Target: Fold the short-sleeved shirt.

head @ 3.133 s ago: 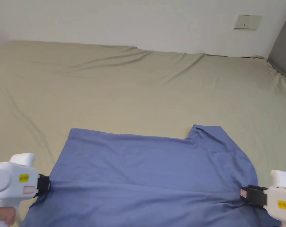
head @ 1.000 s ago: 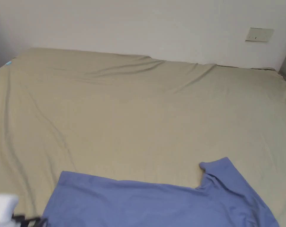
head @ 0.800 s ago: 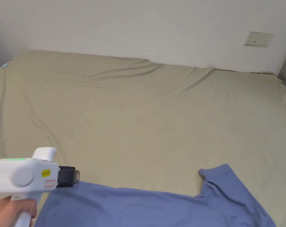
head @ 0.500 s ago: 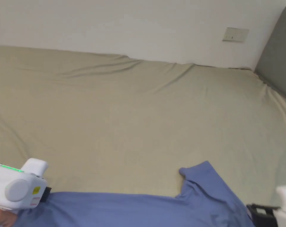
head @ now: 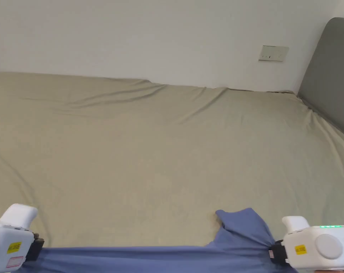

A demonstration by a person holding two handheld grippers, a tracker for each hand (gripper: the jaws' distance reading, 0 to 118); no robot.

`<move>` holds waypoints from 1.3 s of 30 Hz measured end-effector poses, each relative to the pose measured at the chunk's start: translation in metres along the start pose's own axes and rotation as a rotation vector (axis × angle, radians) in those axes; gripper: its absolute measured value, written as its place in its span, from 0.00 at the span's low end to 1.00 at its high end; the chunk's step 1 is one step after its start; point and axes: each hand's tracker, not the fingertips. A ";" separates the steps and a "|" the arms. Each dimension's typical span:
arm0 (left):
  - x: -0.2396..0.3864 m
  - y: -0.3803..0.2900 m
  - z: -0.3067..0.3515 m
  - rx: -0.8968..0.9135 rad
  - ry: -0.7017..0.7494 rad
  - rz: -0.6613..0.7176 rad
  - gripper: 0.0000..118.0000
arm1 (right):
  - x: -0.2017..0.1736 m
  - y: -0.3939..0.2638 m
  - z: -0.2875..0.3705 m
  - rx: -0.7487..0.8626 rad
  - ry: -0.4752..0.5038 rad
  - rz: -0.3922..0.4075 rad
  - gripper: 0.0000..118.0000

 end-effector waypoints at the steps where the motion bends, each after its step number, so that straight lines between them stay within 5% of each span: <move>1: -0.002 -0.002 0.010 0.011 -0.011 0.005 0.00 | 0.008 -0.002 0.017 0.025 0.037 -0.055 0.00; 4: -0.010 -0.016 0.038 0.047 -0.033 0.035 0.00 | 0.023 -0.019 0.067 0.099 0.105 -0.152 0.00; 9: -0.019 -0.059 0.090 0.135 -0.080 0.132 0.00 | -0.007 -0.062 0.146 0.206 -0.013 0.076 0.00; 14: -0.003 -0.127 0.131 0.112 -0.046 0.050 0.00 | -0.034 -0.131 0.180 0.224 -0.055 0.164 0.00; 19: 0.005 -0.194 0.127 0.011 -0.084 0.061 0.00 | -0.028 -0.195 0.159 0.106 -0.027 0.110 0.00; 23: -0.008 -0.229 0.073 -0.085 -0.115 0.210 0.00 | -0.029 -0.226 0.118 -0.022 -0.058 0.085 0.00; 25: 0.004 -0.232 0.063 -0.118 -0.078 0.146 0.00 | -0.033 -0.239 0.101 -0.085 -0.066 0.090 0.00; 27: 0.012 -0.233 0.068 -0.082 -0.056 0.116 0.00 | -0.028 -0.255 0.080 -0.037 -0.106 0.153 0.00; 33: 0.011 -0.229 0.066 -0.088 -0.068 0.115 0.01 | -0.046 -0.252 0.076 -0.009 -0.205 0.159 0.09; 35: 0.004 -0.228 0.071 -0.096 -0.103 0.133 0.30 | -0.069 -0.255 0.090 0.028 -0.238 0.188 0.38; 37: -0.013 -0.232 0.079 -0.066 -0.244 0.177 0.73 | -0.075 -0.260 0.111 0.090 -0.234 0.165 0.79; 39: -0.034 -0.233 0.086 -0.023 -0.302 0.218 0.77 | -0.078 -0.266 0.145 0.136 -0.121 0.116 0.80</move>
